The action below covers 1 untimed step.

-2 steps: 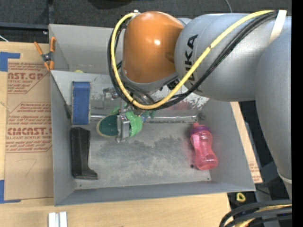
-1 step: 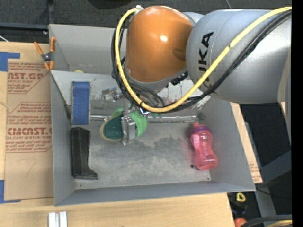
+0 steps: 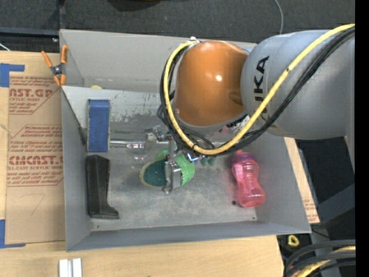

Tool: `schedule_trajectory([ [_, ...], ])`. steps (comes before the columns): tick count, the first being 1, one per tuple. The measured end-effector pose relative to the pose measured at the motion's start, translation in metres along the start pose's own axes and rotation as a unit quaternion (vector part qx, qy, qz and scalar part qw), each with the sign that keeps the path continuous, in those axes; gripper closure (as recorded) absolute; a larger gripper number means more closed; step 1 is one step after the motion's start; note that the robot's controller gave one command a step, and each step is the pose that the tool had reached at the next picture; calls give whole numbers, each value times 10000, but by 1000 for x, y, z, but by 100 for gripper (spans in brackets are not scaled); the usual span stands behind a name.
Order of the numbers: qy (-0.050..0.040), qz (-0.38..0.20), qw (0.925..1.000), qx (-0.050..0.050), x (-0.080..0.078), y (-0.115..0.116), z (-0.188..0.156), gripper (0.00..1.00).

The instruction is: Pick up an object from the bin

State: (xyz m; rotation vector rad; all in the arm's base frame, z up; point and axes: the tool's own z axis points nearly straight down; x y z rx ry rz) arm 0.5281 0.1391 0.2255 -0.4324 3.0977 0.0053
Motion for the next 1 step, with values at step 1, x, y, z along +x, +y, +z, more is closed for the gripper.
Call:
schedule_trajectory([
  [1, -31, 283, 9996, -30, -18, 13, -4, 0],
])
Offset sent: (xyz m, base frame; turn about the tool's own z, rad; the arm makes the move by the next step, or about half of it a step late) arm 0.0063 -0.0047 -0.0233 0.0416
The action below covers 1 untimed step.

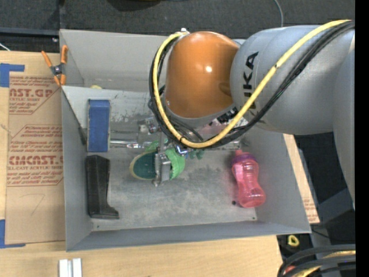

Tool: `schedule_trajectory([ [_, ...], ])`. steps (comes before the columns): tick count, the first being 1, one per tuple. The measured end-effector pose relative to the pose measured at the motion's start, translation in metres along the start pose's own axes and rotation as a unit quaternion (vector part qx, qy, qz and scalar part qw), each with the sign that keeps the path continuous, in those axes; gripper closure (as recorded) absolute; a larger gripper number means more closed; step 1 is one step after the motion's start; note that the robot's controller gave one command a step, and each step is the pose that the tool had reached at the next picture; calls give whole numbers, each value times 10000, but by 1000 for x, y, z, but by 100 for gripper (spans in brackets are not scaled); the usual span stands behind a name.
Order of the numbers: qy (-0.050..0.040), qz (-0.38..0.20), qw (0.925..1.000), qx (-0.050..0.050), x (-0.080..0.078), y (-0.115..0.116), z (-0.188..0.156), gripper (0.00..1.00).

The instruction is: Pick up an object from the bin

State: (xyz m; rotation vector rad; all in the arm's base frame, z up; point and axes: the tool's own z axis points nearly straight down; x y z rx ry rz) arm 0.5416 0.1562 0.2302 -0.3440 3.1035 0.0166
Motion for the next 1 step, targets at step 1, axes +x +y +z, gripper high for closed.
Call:
schedule_trajectory([
  [1, 5, -74, 10000, 18, 12, -19, 28, 100],
])
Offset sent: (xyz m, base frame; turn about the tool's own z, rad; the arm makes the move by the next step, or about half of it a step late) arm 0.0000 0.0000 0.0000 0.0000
